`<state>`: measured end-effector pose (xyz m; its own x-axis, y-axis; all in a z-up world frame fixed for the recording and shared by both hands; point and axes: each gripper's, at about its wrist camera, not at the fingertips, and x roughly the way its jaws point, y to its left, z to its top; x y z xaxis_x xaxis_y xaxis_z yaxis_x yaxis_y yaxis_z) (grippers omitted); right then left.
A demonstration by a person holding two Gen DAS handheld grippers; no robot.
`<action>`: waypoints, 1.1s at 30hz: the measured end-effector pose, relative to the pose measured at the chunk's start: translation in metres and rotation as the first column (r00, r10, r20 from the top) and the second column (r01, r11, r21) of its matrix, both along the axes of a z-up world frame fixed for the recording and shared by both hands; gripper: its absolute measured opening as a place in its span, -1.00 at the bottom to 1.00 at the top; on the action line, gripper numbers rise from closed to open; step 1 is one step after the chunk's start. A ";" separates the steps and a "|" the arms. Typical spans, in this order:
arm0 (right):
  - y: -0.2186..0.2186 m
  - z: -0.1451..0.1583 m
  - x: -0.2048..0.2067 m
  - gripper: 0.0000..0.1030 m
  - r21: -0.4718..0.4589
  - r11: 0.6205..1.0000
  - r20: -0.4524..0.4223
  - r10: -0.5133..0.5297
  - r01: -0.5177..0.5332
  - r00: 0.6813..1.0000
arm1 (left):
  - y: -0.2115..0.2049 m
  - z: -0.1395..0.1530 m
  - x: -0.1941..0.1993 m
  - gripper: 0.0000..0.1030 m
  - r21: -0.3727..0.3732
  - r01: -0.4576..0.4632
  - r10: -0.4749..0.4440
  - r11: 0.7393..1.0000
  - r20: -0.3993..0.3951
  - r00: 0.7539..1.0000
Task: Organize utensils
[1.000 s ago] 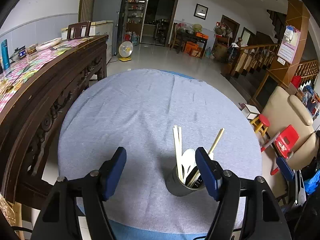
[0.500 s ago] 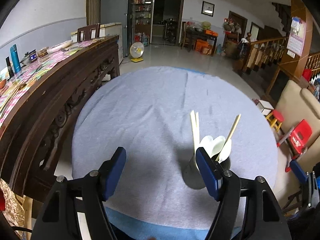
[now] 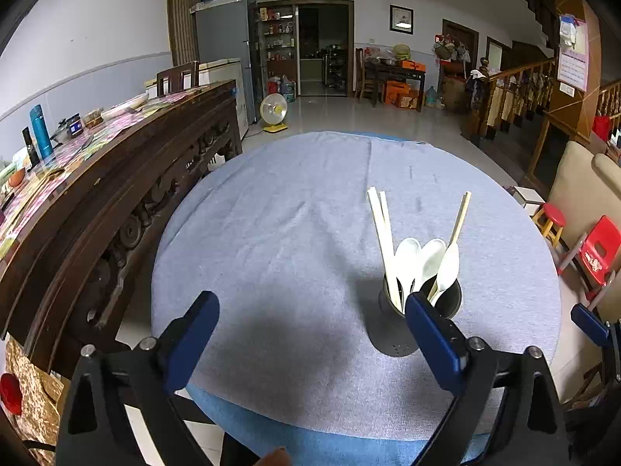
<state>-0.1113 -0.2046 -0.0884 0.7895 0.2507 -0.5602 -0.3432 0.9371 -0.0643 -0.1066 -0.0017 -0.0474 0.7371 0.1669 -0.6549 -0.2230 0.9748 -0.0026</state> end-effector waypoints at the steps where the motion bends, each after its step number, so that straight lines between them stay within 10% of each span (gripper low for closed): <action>1: -0.001 0.000 0.002 1.00 0.003 1.000 -0.007 -0.009 0.009 1.000 | 0.000 -0.001 -0.001 0.93 0.003 -0.004 0.004 1.000 0.001 1.000; 33: -0.008 -0.009 0.026 1.00 0.076 0.996 -0.064 -0.048 0.053 0.997 | -0.005 -0.025 0.010 0.97 -0.036 0.021 -0.022 0.999 -0.028 0.999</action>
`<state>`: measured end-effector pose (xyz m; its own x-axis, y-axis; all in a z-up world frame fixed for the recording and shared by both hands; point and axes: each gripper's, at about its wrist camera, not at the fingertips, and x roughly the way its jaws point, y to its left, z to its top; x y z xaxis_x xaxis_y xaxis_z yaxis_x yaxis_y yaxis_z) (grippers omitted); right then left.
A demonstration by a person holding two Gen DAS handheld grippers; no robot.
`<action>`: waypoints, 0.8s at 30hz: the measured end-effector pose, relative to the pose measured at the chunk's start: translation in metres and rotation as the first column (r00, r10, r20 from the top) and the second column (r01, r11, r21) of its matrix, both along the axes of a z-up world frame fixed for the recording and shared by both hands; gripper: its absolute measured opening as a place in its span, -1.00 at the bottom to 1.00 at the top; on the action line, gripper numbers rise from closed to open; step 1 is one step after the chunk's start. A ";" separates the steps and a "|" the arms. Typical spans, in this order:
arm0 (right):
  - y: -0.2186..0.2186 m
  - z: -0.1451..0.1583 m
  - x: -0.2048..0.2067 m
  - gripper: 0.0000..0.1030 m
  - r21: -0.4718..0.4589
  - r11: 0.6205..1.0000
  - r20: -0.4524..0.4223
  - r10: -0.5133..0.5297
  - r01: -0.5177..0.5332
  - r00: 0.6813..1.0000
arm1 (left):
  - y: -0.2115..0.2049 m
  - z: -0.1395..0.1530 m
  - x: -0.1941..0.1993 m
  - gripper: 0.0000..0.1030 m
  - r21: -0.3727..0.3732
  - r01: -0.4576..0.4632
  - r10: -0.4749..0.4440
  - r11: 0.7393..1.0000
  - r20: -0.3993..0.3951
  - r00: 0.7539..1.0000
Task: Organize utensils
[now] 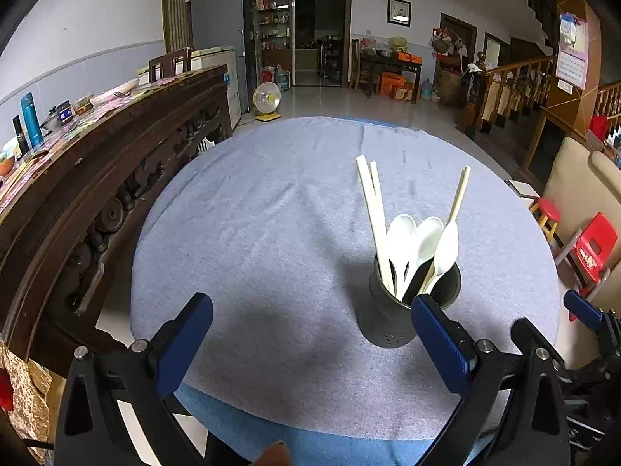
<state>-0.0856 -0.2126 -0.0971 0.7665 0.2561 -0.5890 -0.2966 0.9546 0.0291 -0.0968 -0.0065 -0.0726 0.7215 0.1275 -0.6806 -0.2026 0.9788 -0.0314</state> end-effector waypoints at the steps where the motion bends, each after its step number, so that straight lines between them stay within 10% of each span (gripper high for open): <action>1: 0.000 0.002 -0.002 1.00 -0.002 1.000 0.008 0.010 -0.010 1.000 | 0.001 0.000 0.000 0.97 -0.001 0.000 0.000 1.000 0.002 1.000; 24: 0.008 0.006 -0.005 1.00 -0.019 0.998 0.023 0.059 -0.059 0.998 | -0.004 0.000 0.000 0.97 0.014 0.020 -0.021 1.000 0.023 1.000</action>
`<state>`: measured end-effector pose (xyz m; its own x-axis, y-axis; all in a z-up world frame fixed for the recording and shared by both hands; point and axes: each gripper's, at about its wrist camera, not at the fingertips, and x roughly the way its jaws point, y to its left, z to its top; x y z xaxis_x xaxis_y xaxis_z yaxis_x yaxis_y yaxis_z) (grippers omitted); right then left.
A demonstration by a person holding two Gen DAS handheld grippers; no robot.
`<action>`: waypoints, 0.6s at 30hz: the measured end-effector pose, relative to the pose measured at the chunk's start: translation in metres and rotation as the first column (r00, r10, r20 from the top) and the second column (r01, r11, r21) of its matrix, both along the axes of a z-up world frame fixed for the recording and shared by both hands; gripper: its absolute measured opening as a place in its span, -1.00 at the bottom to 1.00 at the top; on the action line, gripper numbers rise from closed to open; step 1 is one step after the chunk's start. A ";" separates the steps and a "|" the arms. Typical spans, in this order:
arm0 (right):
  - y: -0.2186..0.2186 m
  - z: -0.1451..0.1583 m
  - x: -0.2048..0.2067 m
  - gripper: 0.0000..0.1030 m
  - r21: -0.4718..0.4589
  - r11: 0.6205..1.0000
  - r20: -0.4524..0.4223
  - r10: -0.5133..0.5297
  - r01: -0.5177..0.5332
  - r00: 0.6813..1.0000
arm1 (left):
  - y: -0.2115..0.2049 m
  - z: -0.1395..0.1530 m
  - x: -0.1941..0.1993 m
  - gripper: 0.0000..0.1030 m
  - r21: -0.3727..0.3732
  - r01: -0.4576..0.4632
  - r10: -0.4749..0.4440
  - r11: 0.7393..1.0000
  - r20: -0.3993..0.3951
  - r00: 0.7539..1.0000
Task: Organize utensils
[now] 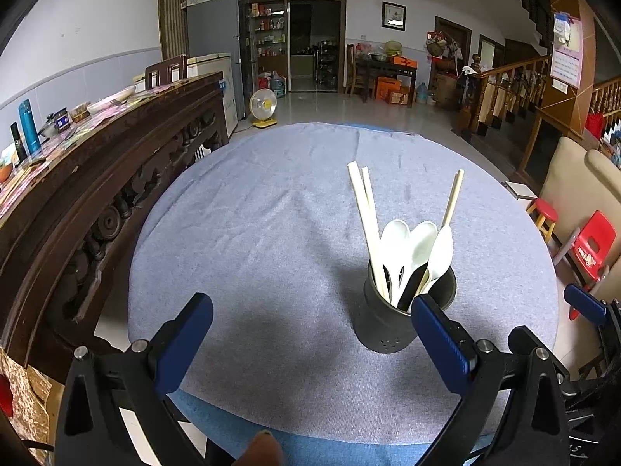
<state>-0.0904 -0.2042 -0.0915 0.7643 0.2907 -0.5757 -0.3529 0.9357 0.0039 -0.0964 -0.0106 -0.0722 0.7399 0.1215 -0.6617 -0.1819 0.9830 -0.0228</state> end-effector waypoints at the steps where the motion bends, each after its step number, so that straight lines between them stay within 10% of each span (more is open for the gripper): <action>1: 0.000 0.000 0.000 1.00 0.000 1.000 0.001 0.000 0.000 1.000 | -0.001 0.000 0.000 0.97 0.000 0.002 -0.002 1.000 0.002 1.000; 18: 0.002 0.001 0.001 1.00 -0.009 1.000 0.013 0.009 -0.009 1.000 | -0.004 0.004 -0.002 0.97 0.001 0.010 -0.010 1.000 0.012 1.000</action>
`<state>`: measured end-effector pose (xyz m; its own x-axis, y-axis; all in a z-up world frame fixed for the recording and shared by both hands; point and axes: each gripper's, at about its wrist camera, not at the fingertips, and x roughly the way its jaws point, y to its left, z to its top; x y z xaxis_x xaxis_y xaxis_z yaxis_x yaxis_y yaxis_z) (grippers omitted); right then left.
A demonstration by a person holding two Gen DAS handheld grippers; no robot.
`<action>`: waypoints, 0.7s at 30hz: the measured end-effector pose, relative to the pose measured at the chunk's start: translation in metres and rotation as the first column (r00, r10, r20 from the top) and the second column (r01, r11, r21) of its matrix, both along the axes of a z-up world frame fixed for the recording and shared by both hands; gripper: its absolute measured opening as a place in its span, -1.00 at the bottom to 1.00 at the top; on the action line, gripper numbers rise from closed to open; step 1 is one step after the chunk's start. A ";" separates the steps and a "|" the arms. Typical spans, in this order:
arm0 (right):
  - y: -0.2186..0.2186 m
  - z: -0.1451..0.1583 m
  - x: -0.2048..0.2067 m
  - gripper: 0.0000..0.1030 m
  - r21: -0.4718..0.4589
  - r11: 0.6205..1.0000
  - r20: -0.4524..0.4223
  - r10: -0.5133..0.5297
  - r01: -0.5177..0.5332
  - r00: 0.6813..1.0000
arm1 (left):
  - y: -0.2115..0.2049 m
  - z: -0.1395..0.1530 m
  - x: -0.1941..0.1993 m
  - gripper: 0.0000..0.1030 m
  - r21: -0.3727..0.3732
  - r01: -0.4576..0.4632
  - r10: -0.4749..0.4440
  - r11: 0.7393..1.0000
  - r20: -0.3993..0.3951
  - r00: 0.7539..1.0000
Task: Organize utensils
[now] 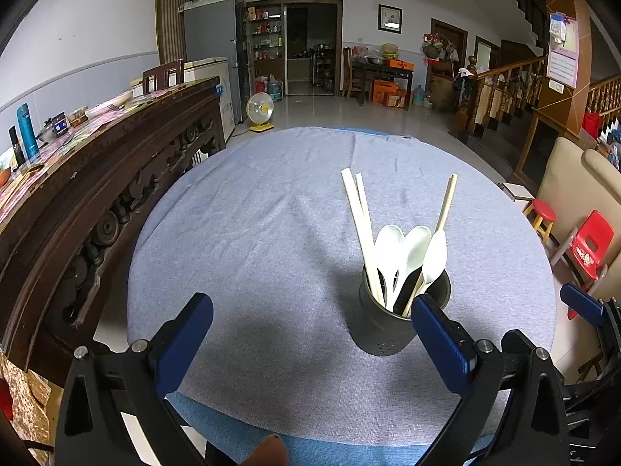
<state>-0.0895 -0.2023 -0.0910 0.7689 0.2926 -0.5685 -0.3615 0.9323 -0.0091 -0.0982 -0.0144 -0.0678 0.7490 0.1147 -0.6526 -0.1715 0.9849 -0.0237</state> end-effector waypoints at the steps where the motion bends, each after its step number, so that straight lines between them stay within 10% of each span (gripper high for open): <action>1: 0.000 0.000 0.000 1.00 0.000 1.000 0.000 0.000 0.000 1.000 | 0.000 0.000 0.000 0.97 -0.003 0.001 -0.001 1.000 0.001 1.000; 21: -0.001 0.001 -0.002 1.00 -0.002 1.000 0.000 0.005 -0.005 1.000 | -0.003 0.003 -0.003 0.97 -0.013 0.033 -0.033 0.999 0.020 0.999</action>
<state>-0.0911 -0.2033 -0.0899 0.7675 0.2948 -0.5693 -0.3659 0.9306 -0.0113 -0.1014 -0.0173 -0.0648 0.7649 0.0808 -0.6391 -0.1380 0.9896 -0.0400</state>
